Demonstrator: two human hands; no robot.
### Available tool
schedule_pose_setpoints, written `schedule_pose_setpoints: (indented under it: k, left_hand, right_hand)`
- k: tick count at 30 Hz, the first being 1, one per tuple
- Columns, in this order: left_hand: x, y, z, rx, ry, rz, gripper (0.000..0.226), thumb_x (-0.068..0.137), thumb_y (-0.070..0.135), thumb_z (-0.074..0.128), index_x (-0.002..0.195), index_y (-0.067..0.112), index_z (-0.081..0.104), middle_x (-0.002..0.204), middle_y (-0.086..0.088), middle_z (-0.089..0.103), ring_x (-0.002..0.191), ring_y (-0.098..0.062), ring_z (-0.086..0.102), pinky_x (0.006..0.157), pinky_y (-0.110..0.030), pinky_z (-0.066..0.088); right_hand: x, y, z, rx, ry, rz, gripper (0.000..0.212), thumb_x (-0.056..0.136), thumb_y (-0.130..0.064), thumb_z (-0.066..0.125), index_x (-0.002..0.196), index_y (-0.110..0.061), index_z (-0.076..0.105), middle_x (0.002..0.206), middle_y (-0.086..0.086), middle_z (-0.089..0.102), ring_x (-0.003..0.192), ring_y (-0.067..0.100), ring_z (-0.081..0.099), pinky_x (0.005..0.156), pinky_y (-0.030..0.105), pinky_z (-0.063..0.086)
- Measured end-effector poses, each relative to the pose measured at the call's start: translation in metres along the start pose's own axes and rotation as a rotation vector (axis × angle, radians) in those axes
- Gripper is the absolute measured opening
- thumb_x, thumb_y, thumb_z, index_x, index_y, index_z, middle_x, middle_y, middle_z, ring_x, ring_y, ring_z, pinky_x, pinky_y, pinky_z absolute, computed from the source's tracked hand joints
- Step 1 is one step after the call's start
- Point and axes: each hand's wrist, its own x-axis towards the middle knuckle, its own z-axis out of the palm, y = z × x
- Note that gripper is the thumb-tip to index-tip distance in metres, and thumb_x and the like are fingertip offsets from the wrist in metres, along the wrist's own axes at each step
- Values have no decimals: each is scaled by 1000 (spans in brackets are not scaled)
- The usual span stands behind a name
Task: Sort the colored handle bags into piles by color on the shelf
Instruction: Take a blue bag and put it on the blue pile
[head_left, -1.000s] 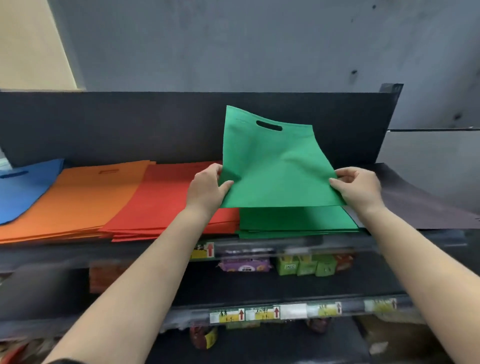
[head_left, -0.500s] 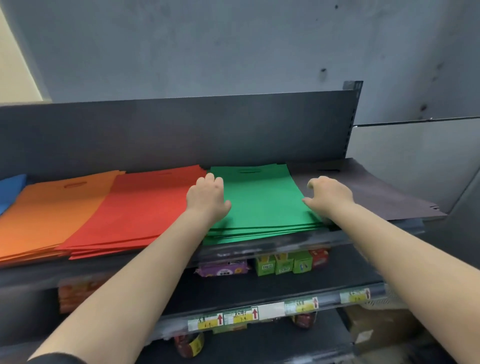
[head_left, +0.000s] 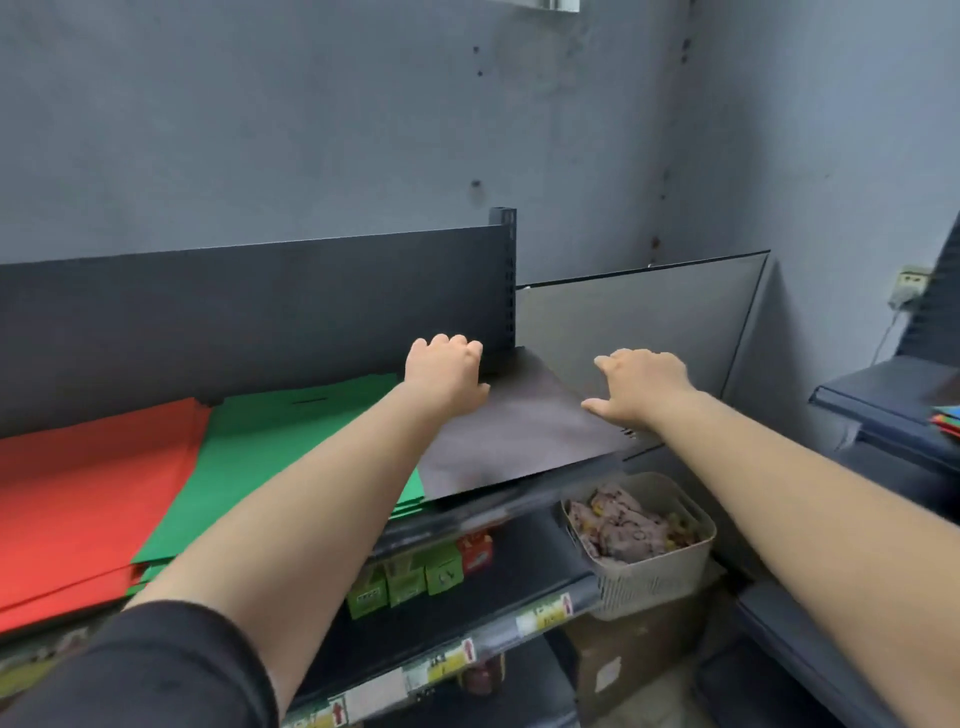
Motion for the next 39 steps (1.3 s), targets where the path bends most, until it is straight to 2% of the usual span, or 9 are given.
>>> schedule_pose_setpoints:
  k: [3, 6, 13, 20, 27, 33, 39]
  left_hand:
    - [27, 50, -3, -55, -4, 29, 45, 91, 41, 49, 129, 17, 46, 130, -4, 51, 121, -26, 45, 91, -36, 34]
    - [50, 104, -5, -111, 0, 49, 41, 90, 37, 49, 126, 17, 48, 129, -4, 51, 121, -25, 45, 91, -35, 33]
    - [84, 235, -11, -146, -2, 153, 45, 89, 40, 50, 127, 18, 47, 130, -4, 50, 124, -25, 43, 94, -36, 33]
    - [104, 356, -18, -234, 16, 284, 49, 91, 44, 49, 131, 17, 45, 134, -4, 48, 126, -25, 42, 97, -38, 33]
    - [118, 460, -24, -297, 42, 437, 43, 91, 43, 47, 125, 17, 49, 128, -5, 53, 121, -27, 47, 95, -38, 36]
    - [145, 535, -12, -373, -15, 548, 50, 93, 45, 46, 135, 18, 44, 136, -4, 49, 126, -25, 43, 100, -38, 33]
    - [176, 603, 16, -427, -83, 656, 50, 96, 48, 40, 134, 16, 46, 133, -6, 51, 124, -26, 45, 99, -39, 34]
  right_hand:
    - [-12, 58, 9, -50, 11, 64, 61, 91, -62, 39, 134, -18, 43, 131, 2, 51, 122, 24, 49, 87, 34, 40]
    - [-27, 117, 20, -99, 1, 120, 59, 92, -60, 37, 132, -17, 44, 129, 3, 52, 122, 25, 48, 88, 36, 40]
    - [-77, 240, 49, -150, -81, 276, 56, 92, -57, 42, 131, -17, 44, 132, 6, 49, 124, 27, 45, 94, 39, 39]
    - [-128, 341, 78, -170, -165, 413, 63, 93, -59, 39, 141, -18, 37, 139, 4, 44, 129, 26, 41, 95, 39, 38]
    - [-172, 409, 104, -151, -211, 568, 56, 94, -56, 38, 135, -17, 43, 129, 5, 50, 121, 27, 45, 91, 39, 39]
    - [-194, 456, 129, -115, -269, 691, 54, 97, -54, 34, 134, -16, 43, 128, 6, 51, 118, 26, 47, 90, 38, 41]
    - [-203, 496, 166, 79, -313, 836, 48, 100, -47, 31, 129, -12, 46, 126, 8, 49, 113, 26, 49, 79, 36, 40]
